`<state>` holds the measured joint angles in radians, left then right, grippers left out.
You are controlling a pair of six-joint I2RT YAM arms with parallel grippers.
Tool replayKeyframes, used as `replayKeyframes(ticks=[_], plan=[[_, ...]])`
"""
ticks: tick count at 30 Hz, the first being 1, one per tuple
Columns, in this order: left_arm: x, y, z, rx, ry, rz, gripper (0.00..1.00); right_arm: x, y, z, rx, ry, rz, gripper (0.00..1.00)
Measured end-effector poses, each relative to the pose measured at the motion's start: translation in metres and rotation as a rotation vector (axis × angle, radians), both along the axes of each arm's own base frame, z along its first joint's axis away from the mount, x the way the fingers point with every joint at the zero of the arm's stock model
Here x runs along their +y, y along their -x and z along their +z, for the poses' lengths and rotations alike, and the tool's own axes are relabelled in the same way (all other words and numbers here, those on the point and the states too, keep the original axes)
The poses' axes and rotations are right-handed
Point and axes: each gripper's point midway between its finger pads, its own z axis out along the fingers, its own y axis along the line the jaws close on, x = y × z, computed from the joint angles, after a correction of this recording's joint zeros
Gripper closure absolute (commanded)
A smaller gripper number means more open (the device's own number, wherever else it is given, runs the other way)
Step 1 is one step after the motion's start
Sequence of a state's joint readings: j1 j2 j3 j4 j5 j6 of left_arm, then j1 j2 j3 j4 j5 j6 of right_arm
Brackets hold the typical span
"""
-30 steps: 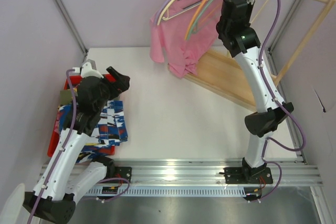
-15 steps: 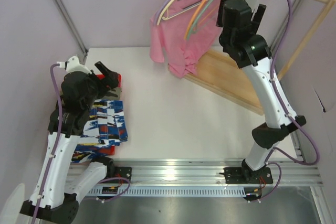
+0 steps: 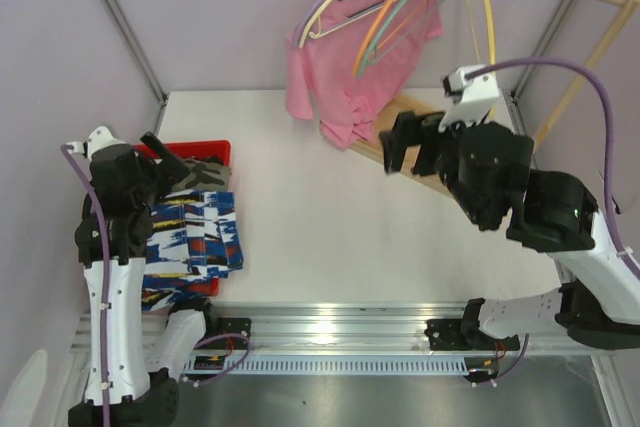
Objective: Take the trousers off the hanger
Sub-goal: Place the trousers into the basket
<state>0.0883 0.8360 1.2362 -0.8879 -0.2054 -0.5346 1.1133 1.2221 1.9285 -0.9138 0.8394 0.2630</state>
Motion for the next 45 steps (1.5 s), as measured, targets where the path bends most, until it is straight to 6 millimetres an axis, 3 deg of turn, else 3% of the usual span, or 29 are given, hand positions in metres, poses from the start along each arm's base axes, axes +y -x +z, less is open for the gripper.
replayKeyframes(ticks=[4,8,11,15,17,20,24,27,30,35,38,41,45], plan=[[0.015,0.016,-0.011,0.047,0.026,0.092,0.01,0.069,0.053,-0.028,0.060,-0.032,0.364,0.06],[0.030,0.037,-0.017,0.083,0.026,0.202,0.01,0.128,0.074,-0.047,0.112,-0.040,0.552,0.04],[0.044,0.056,-0.017,0.084,0.011,0.303,0.00,0.175,0.077,-0.093,0.165,-0.041,0.639,0.04],[0.059,0.080,-0.019,0.057,-0.002,0.436,0.00,0.209,0.074,-0.170,0.304,-0.063,0.723,0.06],[0.066,0.089,-0.026,0.054,0.004,0.503,0.01,0.221,0.066,-0.191,0.354,-0.075,0.739,0.05],[0.074,0.093,-0.048,0.103,0.056,0.599,0.00,0.245,0.054,-0.208,0.375,-0.097,0.777,0.06],[0.078,0.097,-0.065,0.153,0.127,0.690,0.01,0.272,0.052,-0.222,0.400,-0.111,0.874,0.07],[0.076,0.103,-0.068,0.157,0.155,0.723,0.01,0.284,0.043,-0.219,0.364,-0.113,0.974,0.07],[0.072,0.114,-0.070,0.160,0.168,0.733,0.01,0.303,0.022,-0.200,0.262,-0.075,1.075,0.07],[0.063,0.133,-0.078,0.161,0.172,0.731,0.01,0.360,-0.013,-0.149,0.024,-0.044,1.240,0.07],[0.057,0.140,-0.083,0.178,0.169,0.708,0.01,0.393,-0.022,-0.143,-0.065,-0.024,1.348,0.06],[0.055,0.141,-0.081,0.175,0.154,0.685,0.00,0.420,-0.030,-0.163,-0.097,-0.015,1.419,0.06],[0.053,0.135,-0.078,0.169,0.122,0.623,0.00,0.438,-0.037,-0.227,0.001,0.000,1.453,0.08]])
